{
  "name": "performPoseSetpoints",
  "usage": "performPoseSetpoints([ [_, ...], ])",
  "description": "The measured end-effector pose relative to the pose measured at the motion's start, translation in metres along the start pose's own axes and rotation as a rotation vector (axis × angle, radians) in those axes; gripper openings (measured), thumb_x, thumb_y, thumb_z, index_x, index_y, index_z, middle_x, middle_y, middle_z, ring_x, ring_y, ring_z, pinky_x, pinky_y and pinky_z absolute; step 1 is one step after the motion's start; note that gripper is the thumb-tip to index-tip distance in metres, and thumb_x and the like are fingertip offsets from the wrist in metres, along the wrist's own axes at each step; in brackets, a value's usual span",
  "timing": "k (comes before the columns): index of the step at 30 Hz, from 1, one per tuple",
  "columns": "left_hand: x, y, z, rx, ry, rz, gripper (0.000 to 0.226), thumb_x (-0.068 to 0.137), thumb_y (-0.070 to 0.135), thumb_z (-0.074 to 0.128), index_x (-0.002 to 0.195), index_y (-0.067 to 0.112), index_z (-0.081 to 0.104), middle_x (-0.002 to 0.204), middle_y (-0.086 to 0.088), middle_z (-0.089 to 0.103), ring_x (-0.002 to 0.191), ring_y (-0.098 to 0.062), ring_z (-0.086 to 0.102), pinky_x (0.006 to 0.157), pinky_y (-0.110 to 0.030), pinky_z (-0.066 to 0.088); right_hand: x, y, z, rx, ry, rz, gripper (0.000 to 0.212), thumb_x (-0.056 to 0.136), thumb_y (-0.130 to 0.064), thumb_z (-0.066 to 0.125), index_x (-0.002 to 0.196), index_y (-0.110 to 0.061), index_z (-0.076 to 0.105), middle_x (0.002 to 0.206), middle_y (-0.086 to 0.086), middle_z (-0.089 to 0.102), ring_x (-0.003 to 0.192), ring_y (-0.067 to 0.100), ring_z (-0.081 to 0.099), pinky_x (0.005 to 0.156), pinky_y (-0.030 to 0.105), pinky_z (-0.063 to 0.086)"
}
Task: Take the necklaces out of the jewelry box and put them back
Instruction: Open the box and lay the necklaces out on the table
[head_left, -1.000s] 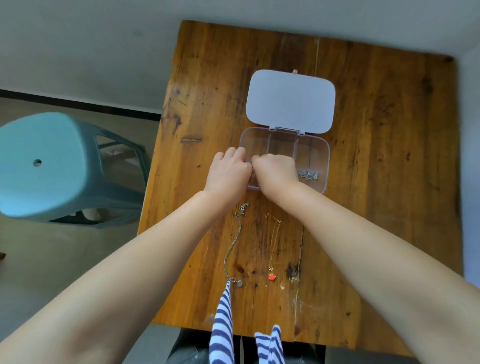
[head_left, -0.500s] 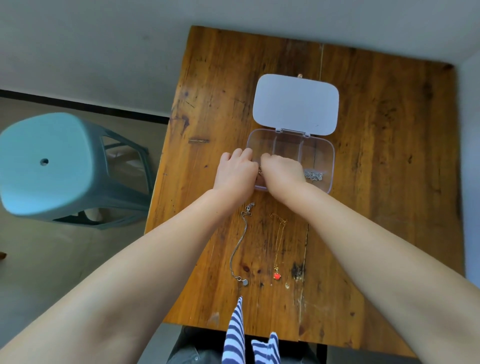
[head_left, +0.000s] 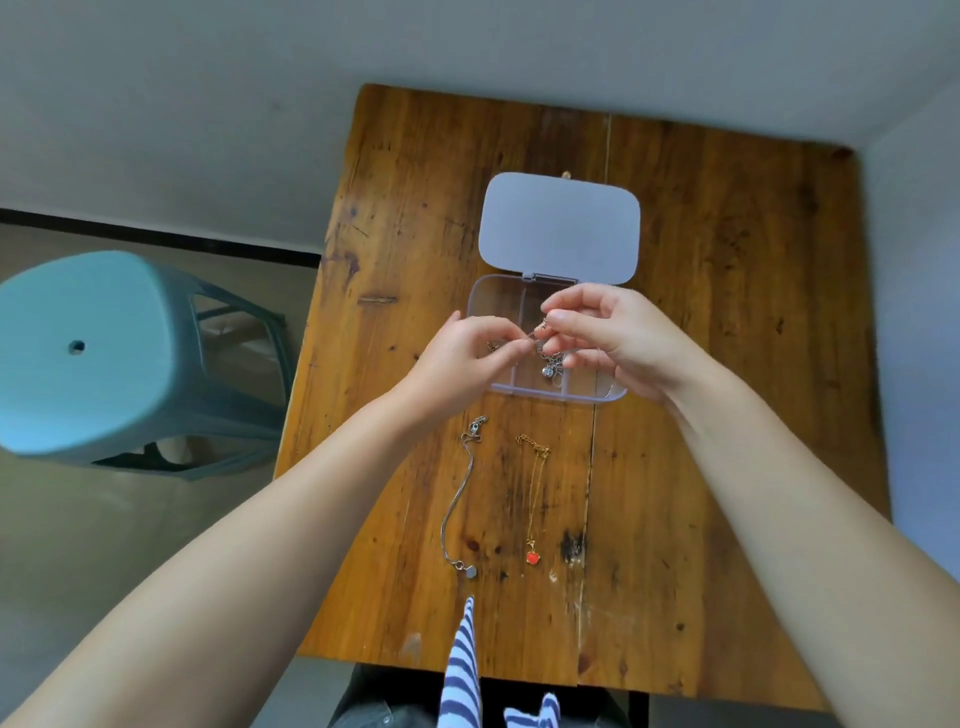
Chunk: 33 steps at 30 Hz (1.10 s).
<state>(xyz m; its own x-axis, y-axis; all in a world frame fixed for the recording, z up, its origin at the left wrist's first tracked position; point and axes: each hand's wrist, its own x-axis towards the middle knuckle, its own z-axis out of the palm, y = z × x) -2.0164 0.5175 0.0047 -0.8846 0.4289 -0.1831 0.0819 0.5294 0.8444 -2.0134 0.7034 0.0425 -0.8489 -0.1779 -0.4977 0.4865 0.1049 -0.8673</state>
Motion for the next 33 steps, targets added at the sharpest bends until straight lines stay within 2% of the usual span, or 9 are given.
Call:
performPoseSetpoints([
  [2,0.0,0.011,-0.006,-0.147,-0.049,-0.027,0.018,0.092,0.024,0.055,0.084,0.015,0.068,0.087,0.003,0.072,0.085,-0.007,0.063,0.088,-0.027,0.047,-0.015,0.004,-0.007,0.029,0.026,-0.022,0.009,0.09,-0.014,0.062,0.098,-0.014,0.067,0.085,0.005,0.073,0.076,0.014,0.071,0.061,0.02,0.055],
  [4,0.001,0.022,-0.005,-0.201,-0.095,-0.045,0.018,0.093,0.021,0.054,0.08,0.017,0.066,0.077,0.003,0.07,0.073,-0.002,0.062,0.072,-0.015,0.048,-0.029,0.011,-0.012,0.041,0.061,-0.033,0.009,0.091,-0.013,0.061,0.095,-0.013,0.069,0.087,0.005,0.074,0.079,0.016,0.072,0.062,0.021,0.056],
  [12,0.013,0.052,0.023,-0.203,-0.253,-0.092,0.02,0.093,0.025,0.055,0.077,0.019,0.066,0.058,0.006,0.056,0.049,0.0,0.05,0.052,-0.012,0.045,-0.077,0.042,-0.019,0.284,0.377,0.07,0.006,0.089,-0.013,0.063,0.092,-0.012,0.067,0.083,0.004,0.074,0.075,0.014,0.073,0.054,0.02,0.055],
  [16,0.018,0.062,0.039,-0.131,-0.338,-0.099,0.023,0.089,0.033,0.06,0.08,0.015,0.07,0.053,0.013,0.057,0.048,0.0,0.049,0.051,-0.015,0.045,-0.104,0.061,-0.025,0.327,0.351,0.106,0.011,0.088,-0.014,0.063,0.097,-0.016,0.07,0.082,-0.003,0.076,0.076,0.008,0.071,0.055,0.018,0.053],
  [21,0.025,0.075,0.055,-0.03,-0.515,-0.083,0.026,0.085,0.039,0.064,0.071,0.019,0.068,0.052,0.007,0.053,0.047,-0.005,0.047,0.049,-0.014,0.042,-0.132,0.089,-0.031,0.527,0.349,0.16,0.011,0.087,-0.006,0.062,0.096,-0.005,0.069,0.084,0.007,0.075,0.083,0.02,0.073,0.057,0.021,0.057],
  [24,0.03,0.084,0.072,0.176,-0.663,-0.005,0.023,0.084,0.037,0.065,0.073,0.017,0.069,0.051,0.007,0.055,0.045,-0.005,0.048,0.044,-0.009,0.039,-0.147,0.113,-0.028,0.504,0.454,0.223,0.007,0.088,-0.005,0.062,0.092,-0.004,0.067,0.084,0.011,0.075,0.083,0.024,0.074,0.058,0.023,0.058],
  [26,0.033,0.089,0.085,0.326,-0.738,0.055,0.022,0.084,0.035,0.066,0.078,0.014,0.07,0.058,0.004,0.059,0.049,-0.008,0.051,0.047,-0.012,0.043,-0.156,0.131,-0.023,0.448,0.483,0.299,0.007,0.089,-0.006,0.062,0.094,-0.004,0.065,0.086,0.013,0.074,0.081,0.024,0.074,0.059,0.025,0.059],
  [29,0.039,0.094,0.098,0.468,-0.789,0.111,0.02,0.083,0.032,0.066,0.077,0.012,0.069,0.06,0.005,0.06,0.052,-0.008,0.053,0.051,-0.019,0.042,-0.167,0.157,-0.007,0.439,0.484,0.415,0.01,0.09,-0.008,0.06,0.098,-0.001,0.061,0.089,0.014,0.073,0.079,0.022,0.074,0.059,0.026,0.059],
  [33,0.043,0.098,0.111,0.518,-0.772,0.166,0.018,0.084,0.027,0.065,0.073,0.013,0.068,0.062,0.005,0.061,0.057,-0.009,0.055,0.055,-0.019,0.042,-0.174,0.182,0.015,0.418,0.506,0.546,0.009,0.09,-0.015,0.062,0.096,-0.008,0.064,0.094,0.008,0.071,0.083,0.016,0.071,0.057,0.024,0.057],
])
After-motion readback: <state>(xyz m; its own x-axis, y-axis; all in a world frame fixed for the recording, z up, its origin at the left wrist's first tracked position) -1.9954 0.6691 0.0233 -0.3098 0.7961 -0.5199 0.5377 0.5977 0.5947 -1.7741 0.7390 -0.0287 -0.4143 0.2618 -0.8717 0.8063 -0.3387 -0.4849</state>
